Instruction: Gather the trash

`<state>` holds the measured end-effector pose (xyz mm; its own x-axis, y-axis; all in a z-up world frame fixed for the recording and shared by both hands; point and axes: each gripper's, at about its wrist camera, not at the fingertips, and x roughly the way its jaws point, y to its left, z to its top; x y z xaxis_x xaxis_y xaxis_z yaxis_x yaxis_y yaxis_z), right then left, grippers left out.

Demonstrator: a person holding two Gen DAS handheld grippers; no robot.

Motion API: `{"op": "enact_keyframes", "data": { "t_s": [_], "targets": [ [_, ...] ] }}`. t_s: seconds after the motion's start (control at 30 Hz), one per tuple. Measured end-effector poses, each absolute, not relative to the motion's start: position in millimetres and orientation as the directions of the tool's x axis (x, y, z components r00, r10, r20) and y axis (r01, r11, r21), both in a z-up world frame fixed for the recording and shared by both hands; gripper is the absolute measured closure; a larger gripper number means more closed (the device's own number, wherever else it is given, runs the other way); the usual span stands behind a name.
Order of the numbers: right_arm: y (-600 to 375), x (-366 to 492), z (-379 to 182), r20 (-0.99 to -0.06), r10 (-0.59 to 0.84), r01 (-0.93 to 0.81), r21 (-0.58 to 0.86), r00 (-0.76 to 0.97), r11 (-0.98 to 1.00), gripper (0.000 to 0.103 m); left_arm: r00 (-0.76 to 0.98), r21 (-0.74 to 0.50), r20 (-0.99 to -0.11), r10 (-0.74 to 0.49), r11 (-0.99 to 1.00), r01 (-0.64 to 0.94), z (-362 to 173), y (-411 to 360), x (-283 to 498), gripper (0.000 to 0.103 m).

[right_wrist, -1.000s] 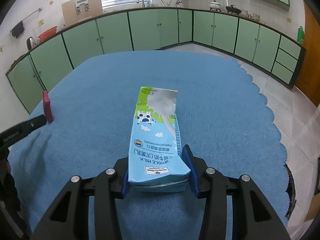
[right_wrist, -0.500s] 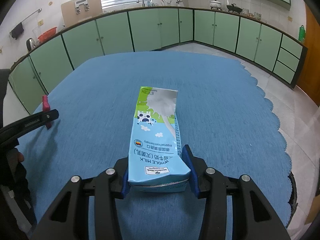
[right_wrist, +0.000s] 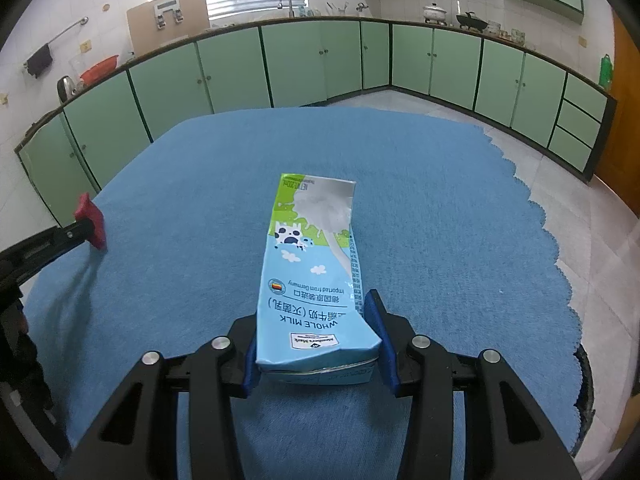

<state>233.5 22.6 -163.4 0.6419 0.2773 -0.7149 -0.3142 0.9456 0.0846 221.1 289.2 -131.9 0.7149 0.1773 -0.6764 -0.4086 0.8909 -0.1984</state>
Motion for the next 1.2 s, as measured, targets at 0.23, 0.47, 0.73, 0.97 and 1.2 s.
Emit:
{"op": "enact_keyframes", "data": {
  "t_s": [0.23,0.47,0.73,0.97,1.2],
  "targets": [
    [18.5,224.3,-152.5,-0.693,0.289,-0.326,0.081,0.660,0.942,0.057,0.753,-0.221,-0.646,0.127,0.913,-0.344,-117.8,266.4,207.1,0.088],
    [0.6,213.7,-137.1,-0.664,0.290,-0.320,0.081,0.689,0.944,0.058,0.787,-0.242,-0.615,0.039,0.941,-0.236,-105.9,227.3,192.7,0.088],
    [-32.8,203.0,-127.6,-0.659,0.285,-0.284,0.111,0.697,0.952,0.058,0.792,-0.252,-0.607,-0.066,0.961,-0.113,-104.0,173.6,176.6,0.089],
    [-69.8,192.1,-112.5,-0.640,0.260,-0.247,0.112,0.723,0.963,0.058,0.797,-0.252,-0.588,-0.141,0.968,-0.015,-99.3,128.3,171.4,0.089],
    [-117.7,179.8,-98.4,-0.619,0.215,-0.186,0.112,0.755,0.976,0.058,0.797,-0.248,-0.562,-0.221,0.964,0.092,-93.3,76.2,165.1,0.089]
  ]
}}
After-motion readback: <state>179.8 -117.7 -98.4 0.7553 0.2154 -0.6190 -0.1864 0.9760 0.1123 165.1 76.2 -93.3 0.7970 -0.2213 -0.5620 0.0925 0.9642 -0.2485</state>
